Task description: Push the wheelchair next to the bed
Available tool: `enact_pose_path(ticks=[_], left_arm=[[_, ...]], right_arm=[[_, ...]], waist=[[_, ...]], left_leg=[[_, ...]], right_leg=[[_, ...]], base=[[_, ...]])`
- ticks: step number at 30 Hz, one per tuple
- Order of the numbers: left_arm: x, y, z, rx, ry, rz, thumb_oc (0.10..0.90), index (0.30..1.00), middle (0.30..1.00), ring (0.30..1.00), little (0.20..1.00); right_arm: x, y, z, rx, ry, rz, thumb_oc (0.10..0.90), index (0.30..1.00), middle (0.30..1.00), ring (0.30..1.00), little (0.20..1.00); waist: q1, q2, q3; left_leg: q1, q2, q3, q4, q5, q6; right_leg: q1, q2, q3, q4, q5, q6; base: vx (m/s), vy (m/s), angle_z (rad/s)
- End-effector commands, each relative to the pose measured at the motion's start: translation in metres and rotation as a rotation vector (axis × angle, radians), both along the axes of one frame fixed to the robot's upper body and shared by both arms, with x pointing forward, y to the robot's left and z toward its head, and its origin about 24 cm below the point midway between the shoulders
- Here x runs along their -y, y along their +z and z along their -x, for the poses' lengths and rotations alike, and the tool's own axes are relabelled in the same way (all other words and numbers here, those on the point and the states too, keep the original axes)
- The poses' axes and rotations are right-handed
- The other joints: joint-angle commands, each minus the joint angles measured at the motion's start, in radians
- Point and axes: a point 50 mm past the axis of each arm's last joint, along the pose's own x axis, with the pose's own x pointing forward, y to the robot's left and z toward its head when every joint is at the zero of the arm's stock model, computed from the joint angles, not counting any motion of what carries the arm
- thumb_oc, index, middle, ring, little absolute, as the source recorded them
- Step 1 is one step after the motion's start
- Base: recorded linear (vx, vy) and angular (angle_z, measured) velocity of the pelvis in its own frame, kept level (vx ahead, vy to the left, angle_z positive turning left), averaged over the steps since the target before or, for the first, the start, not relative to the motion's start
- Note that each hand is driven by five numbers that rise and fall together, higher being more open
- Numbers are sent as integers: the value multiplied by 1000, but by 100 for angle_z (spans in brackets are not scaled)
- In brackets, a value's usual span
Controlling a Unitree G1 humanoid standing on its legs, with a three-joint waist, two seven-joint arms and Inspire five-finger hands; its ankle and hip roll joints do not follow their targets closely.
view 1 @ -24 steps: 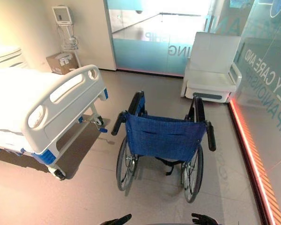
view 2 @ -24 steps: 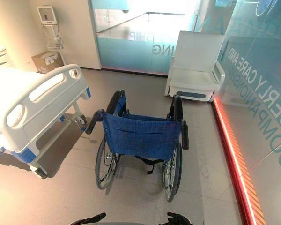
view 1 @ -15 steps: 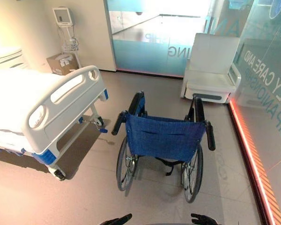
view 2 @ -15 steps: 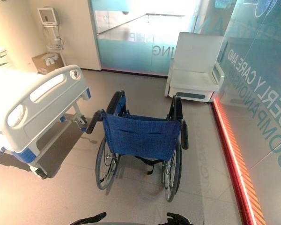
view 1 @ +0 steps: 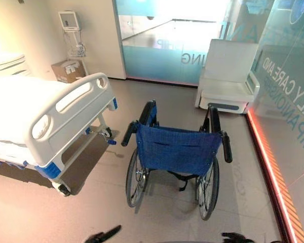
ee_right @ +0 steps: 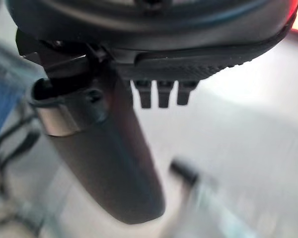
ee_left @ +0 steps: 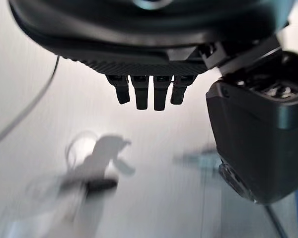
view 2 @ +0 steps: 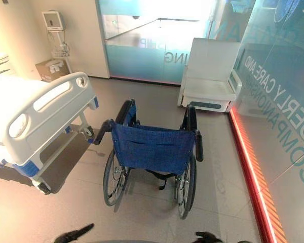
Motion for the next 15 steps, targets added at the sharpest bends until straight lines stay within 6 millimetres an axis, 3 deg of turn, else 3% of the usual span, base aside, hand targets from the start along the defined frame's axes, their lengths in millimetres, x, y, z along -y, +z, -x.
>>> enact_pose_path(ticks=[1, 3, 7, 9, 10, 12, 13, 15], left_arm=[[-53, 72, -75, 269, 34, -176, 800, 900, 900, 900, 900], [-77, 116, -100, 383, 36, -264, 800, 900, 900, 900, 900], [-91, 184, -141, 584, 21, -364, 800, 900, 900, 900, 900], [-89, 232, -166, 749, -12, -410, 800, 900, 900, 900, 900], [-86, 243, -172, 793, -25, -422, 800, 900, 900, 900, 900], [-73, 281, -191, 947, -79, -467, 800, 900, 900, 900, 900], [-62, 310, -201, 1072, -121, -508, 800, 900, 900, 900, 900], [-49, 337, -209, 1184, -153, -504, 800, 900, 900, 900, 900]], right_arm=[[52, 63, -65, 209, -36, 177, 800, 900, 900, 900, 900], [71, 102, -96, 326, -62, 265, 800, 900, 900, 900, 900], [85, 166, -142, 509, -30, 374, 800, 900, 900, 900, 900], [81, 212, -173, 671, 24, 433, 800, 900, 900, 900, 900], [79, 224, -180, 705, 29, 441, 800, 900, 900, 900, 900], [68, 259, -201, 826, 85, 492, 800, 900, 900, 900, 900], [58, 290, -213, 928, 146, 554, 800, 900, 900, 900, 900], [44, 321, -224, 1018, 193, 598, 800, 900, 900, 900, 900]], waist=[[-1, 11, 41], [-3, 14, 39], [-4, 13, 37], [-5, 11, 39], [-5, 10, 38], [-8, 10, 41], [-10, 9, 37], [-12, 10, 35]], left_leg=[[58, -36, 39, 12, -122, -19], [56, -37, 42, 12, -124, -20], [53, -40, 40, 12, -124, -23], [52, -42, 38, 12, -122, -25], [50, -43, 37, 12, -121, -25], [51, -44, 34, 12, -124, -27], [45, -45, 34, 12, -121, -28], [44, -44, 36, 12, -122, -29]], right_leg=[[25, 23, -11, 6, -23, 2], [22, 24, -4, 6, -22, 3], [18, 25, 4, 6, -22, 5], [16, 27, 9, 6, -21, 6], [15, 27, 12, 6, -21, 5], [17, 28, 16, 6, -23, 6], [11, 29, 20, 6, -22, 6], [10, 30, 25, 6, -22, 6]], base=[[0, 0, 0], [-15, 22, -9], [-6, 10, -7], [-26, 20, -3], [0, 0, 0], [0, 0, 0], [0, 0, 0], [0, 0, 0]])
